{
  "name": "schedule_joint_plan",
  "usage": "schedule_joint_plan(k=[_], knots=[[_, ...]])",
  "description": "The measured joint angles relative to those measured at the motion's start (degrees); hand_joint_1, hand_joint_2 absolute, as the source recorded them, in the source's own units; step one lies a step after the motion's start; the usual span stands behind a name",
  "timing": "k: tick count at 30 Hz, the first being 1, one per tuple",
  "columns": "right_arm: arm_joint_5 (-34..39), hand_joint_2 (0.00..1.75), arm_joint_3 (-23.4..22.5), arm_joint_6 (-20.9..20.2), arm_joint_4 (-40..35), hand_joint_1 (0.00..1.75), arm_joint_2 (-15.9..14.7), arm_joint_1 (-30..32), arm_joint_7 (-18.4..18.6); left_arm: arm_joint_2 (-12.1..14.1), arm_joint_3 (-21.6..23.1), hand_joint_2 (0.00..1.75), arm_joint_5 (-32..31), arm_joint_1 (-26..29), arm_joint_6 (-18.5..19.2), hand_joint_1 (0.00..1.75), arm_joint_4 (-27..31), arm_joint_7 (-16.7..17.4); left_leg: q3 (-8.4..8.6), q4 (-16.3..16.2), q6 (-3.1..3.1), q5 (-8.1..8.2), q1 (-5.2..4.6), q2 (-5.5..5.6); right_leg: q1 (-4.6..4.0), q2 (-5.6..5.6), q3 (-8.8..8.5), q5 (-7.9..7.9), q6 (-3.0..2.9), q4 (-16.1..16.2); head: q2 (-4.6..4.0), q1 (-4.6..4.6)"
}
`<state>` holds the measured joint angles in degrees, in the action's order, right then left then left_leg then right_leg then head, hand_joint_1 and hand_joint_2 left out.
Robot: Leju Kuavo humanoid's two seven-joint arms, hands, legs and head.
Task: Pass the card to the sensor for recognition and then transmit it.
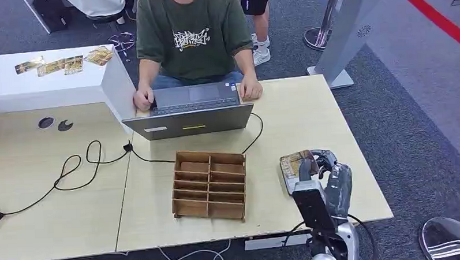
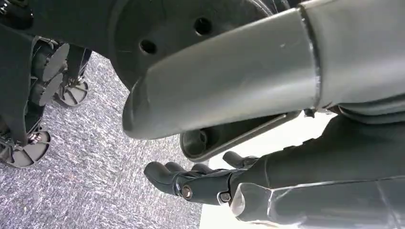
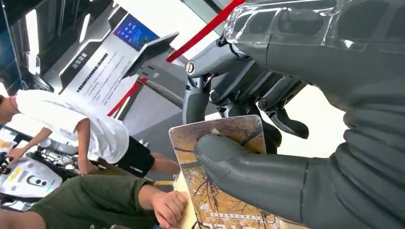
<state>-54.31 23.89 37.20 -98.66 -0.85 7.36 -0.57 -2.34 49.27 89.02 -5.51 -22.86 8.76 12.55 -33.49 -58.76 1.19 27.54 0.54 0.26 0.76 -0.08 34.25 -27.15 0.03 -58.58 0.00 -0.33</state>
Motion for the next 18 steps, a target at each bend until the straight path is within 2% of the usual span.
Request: schedule_joint_plan(k=[12, 18], knots=[[2.69, 1.75, -0.92, 0.0, 0.26, 1.75, 0.78, 1.32, -0.7, -0.39, 0.0, 0.0, -0.11, 0.0, -0.28, 0.0, 0.0, 0.15, 0.0, 0.0, 0.0, 0.0, 0.0, 0.0, 0.0, 0.0, 0.0, 0.0, 0.0, 0.0, 0.02, 0.0], [2.71, 1.75, -2.8, 0.0, 0.26, 1.75, 2.27, 2.2, -2.56, -0.72, -0.02, 0.0, -0.46, 0.01, -0.37, 0.0, 0.0, 0.57, 0.0, 0.0, 0.0, 0.0, 0.0, 0.0, 0.0, 0.0, 0.0, 0.0, 0.0, 0.0, 0.02, 0.0]])
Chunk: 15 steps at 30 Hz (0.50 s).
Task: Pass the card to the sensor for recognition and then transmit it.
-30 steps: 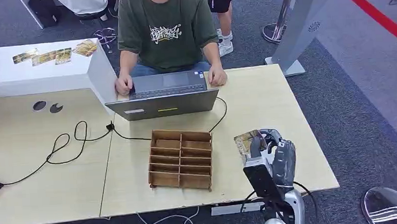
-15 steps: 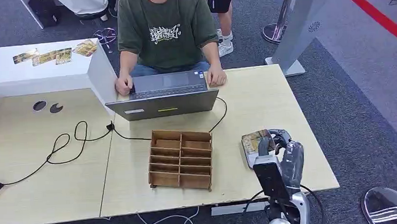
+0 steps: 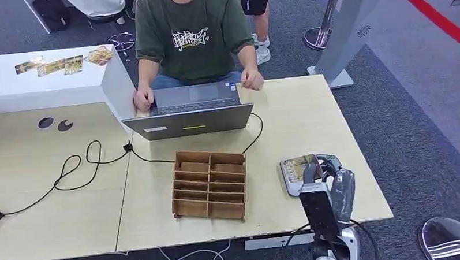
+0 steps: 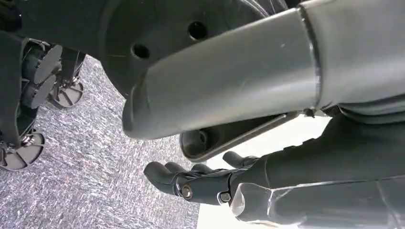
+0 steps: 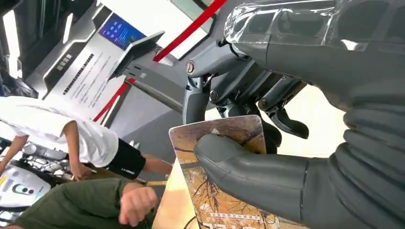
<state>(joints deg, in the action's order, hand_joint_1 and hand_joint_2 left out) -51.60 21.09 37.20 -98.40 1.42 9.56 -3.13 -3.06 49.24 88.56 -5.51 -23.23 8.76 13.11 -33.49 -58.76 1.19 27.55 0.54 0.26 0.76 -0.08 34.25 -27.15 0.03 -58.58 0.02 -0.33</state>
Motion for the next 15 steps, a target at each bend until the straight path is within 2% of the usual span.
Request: schedule_joint_plan(k=[15], knots=[[-7.65, 1.75, -4.35, 0.0, 0.09, 1.75, 4.9, 0.64, -5.55, -0.72, 0.02, 0.0, -1.31, -0.01, -0.42, 0.0, 0.0, 0.42, 0.0, 0.01, 0.0, 0.0, 0.0, 0.0, 0.0, 0.0, 0.0, 0.0, 0.0, -0.01, -0.02, 0.0]])
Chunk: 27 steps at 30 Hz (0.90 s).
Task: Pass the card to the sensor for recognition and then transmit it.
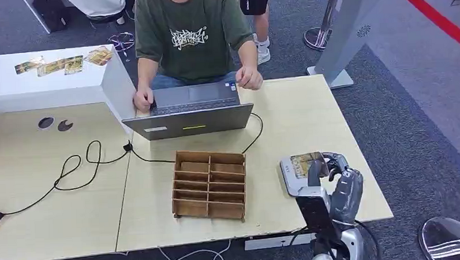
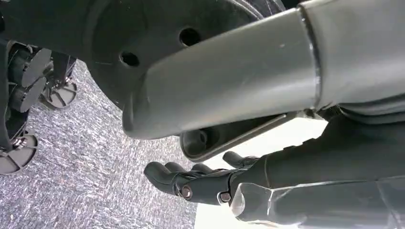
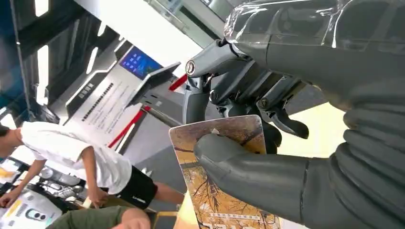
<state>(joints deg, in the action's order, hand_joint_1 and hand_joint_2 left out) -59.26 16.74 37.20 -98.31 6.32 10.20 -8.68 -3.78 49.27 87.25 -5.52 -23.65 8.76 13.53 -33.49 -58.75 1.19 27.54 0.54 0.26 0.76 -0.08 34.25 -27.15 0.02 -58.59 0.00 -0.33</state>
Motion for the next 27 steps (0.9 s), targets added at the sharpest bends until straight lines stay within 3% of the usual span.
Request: schedule_joint_plan(k=[5, 12, 20, 27], knots=[[-5.6, 1.75, -0.81, 0.0, 0.96, 1.75, 1.64, -3.02, -2.82, -0.02, 0.26, 0.0, -1.44, -0.1, 0.22, 0.0, 0.0, 0.26, 0.02, 0.0, 0.0, -0.01, 0.0, -0.05, 0.0, -0.05, -0.01, 0.01, -0.01, -0.01, 0.02, -0.02], [-13.6, 1.75, -0.94, 0.0, 5.77, 1.75, 2.88, -11.59, -3.87, 0.0, 1.72, 0.0, -3.21, -0.47, 0.7, 0.0, 0.0, 0.39, 0.04, 0.0, 0.04, -0.04, 0.0, -0.03, 0.0, -0.02, -0.05, 0.05, -0.02, -0.02, 0.02, 0.0], [-16.29, 1.75, 0.39, 0.0, 14.1, 1.75, 4.5, -20.63, -1.57, 0.0, 3.43, 0.0, -4.19, -0.71, 1.03, 0.0, 0.0, 0.41, 0.03, 0.0, 0.07, -0.06, 0.01, -0.03, 0.0, -0.03, -0.02, 0.05, -0.03, -0.04, 0.02, -0.02], [-20.23, 1.75, 3.49, 0.0, 22.19, 1.75, 5.16, -28.47, 4.22, 0.0, 4.65, 0.0, -5.05, -0.88, 1.2, 0.0, 0.0, 0.48, 0.02, 0.0, 0.07, -0.07, 0.01, -0.04, 0.0, -0.03, -0.01, 0.05, -0.03, -0.04, 0.02, 0.0]])
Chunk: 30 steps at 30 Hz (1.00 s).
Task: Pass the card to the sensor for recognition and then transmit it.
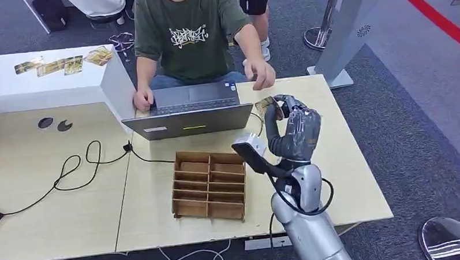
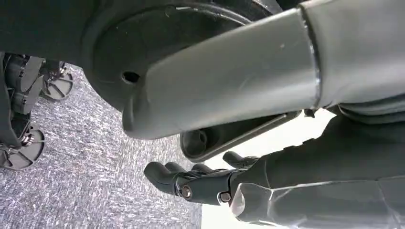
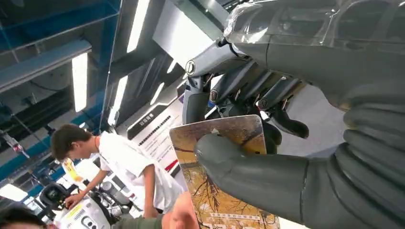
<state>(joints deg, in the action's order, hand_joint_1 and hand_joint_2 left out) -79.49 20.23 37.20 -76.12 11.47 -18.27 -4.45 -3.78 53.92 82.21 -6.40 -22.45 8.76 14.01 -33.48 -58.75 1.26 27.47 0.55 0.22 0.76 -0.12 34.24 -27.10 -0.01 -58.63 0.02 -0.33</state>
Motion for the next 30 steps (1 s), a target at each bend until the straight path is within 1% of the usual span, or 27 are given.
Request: schedule_joint_plan(k=[7, 12, 16, 23, 26, 30], knots=[[-3.54, 1.75, 4.11, 0.0, 11.63, 1.75, 0.96, -10.54, 6.34, -0.04, 1.42, 0.0, -0.96, -0.17, 0.02, 0.0, 0.0, 0.31, 0.01, 0.0, 0.03, -0.05, 0.0, 0.01, 0.0, 0.0, 0.01, 0.04, -0.04, -0.01, 0.0, 0.0], [-5.67, 1.75, 5.62, 0.0, 18.97, 1.75, 1.71, -16.98, 9.66, -0.04, 2.84, 0.0, -1.82, -0.65, 0.15, 0.0, 0.0, 0.9, 0.0, 0.0, 0.03, -0.05, 0.0, 0.02, 0.0, 0.0, 0.01, 0.04, -0.04, -0.01, 0.0, 0.0], [-7.63, 1.75, 6.74, 0.0, 25.35, 1.75, 2.38, -21.93, 13.11, -0.06, 3.67, 0.0, -2.65, -1.34, -0.02, 0.0, 0.0, 1.79, 0.01, 0.0, 0.03, -0.05, 0.0, 0.02, 0.0, 0.0, 0.01, 0.04, -0.04, -0.02, 0.0, 0.0], [-9.64, 1.75, 8.07, 0.0, 35.23, 1.75, 3.32, -28.07, 16.54, -0.13, 5.18, 0.0, -3.43, -2.14, -0.06, 0.0, 0.0, 2.51, 0.01, 0.0, 0.03, -0.05, 0.0, 0.04, 0.0, 0.02, 0.01, 0.05, -0.04, -0.02, 0.0, 0.0], [-10.15, 1.75, 8.4, 0.0, 39.26, 1.75, 3.61, -30.01, 18.35, -0.15, 5.9, 0.0, -3.63, -2.43, -0.07, 0.0, 0.0, 2.78, 0.0, -0.01, 0.03, -0.06, 0.0, 0.06, 0.0, 0.03, 0.01, 0.05, -0.04, -0.01, 0.0, 0.02], [-10.15, 1.75, 8.44, 0.0, 43.1, 1.75, 3.87, -31.52, 19.56, -0.28, 5.99, 0.0, -3.74, -2.73, -0.09, 0.0, 0.0, 2.91, 0.0, -0.01, 0.03, -0.05, 0.0, 0.06, 0.0, 0.03, 0.01, 0.05, -0.04, -0.01, 0.0, 0.0]])
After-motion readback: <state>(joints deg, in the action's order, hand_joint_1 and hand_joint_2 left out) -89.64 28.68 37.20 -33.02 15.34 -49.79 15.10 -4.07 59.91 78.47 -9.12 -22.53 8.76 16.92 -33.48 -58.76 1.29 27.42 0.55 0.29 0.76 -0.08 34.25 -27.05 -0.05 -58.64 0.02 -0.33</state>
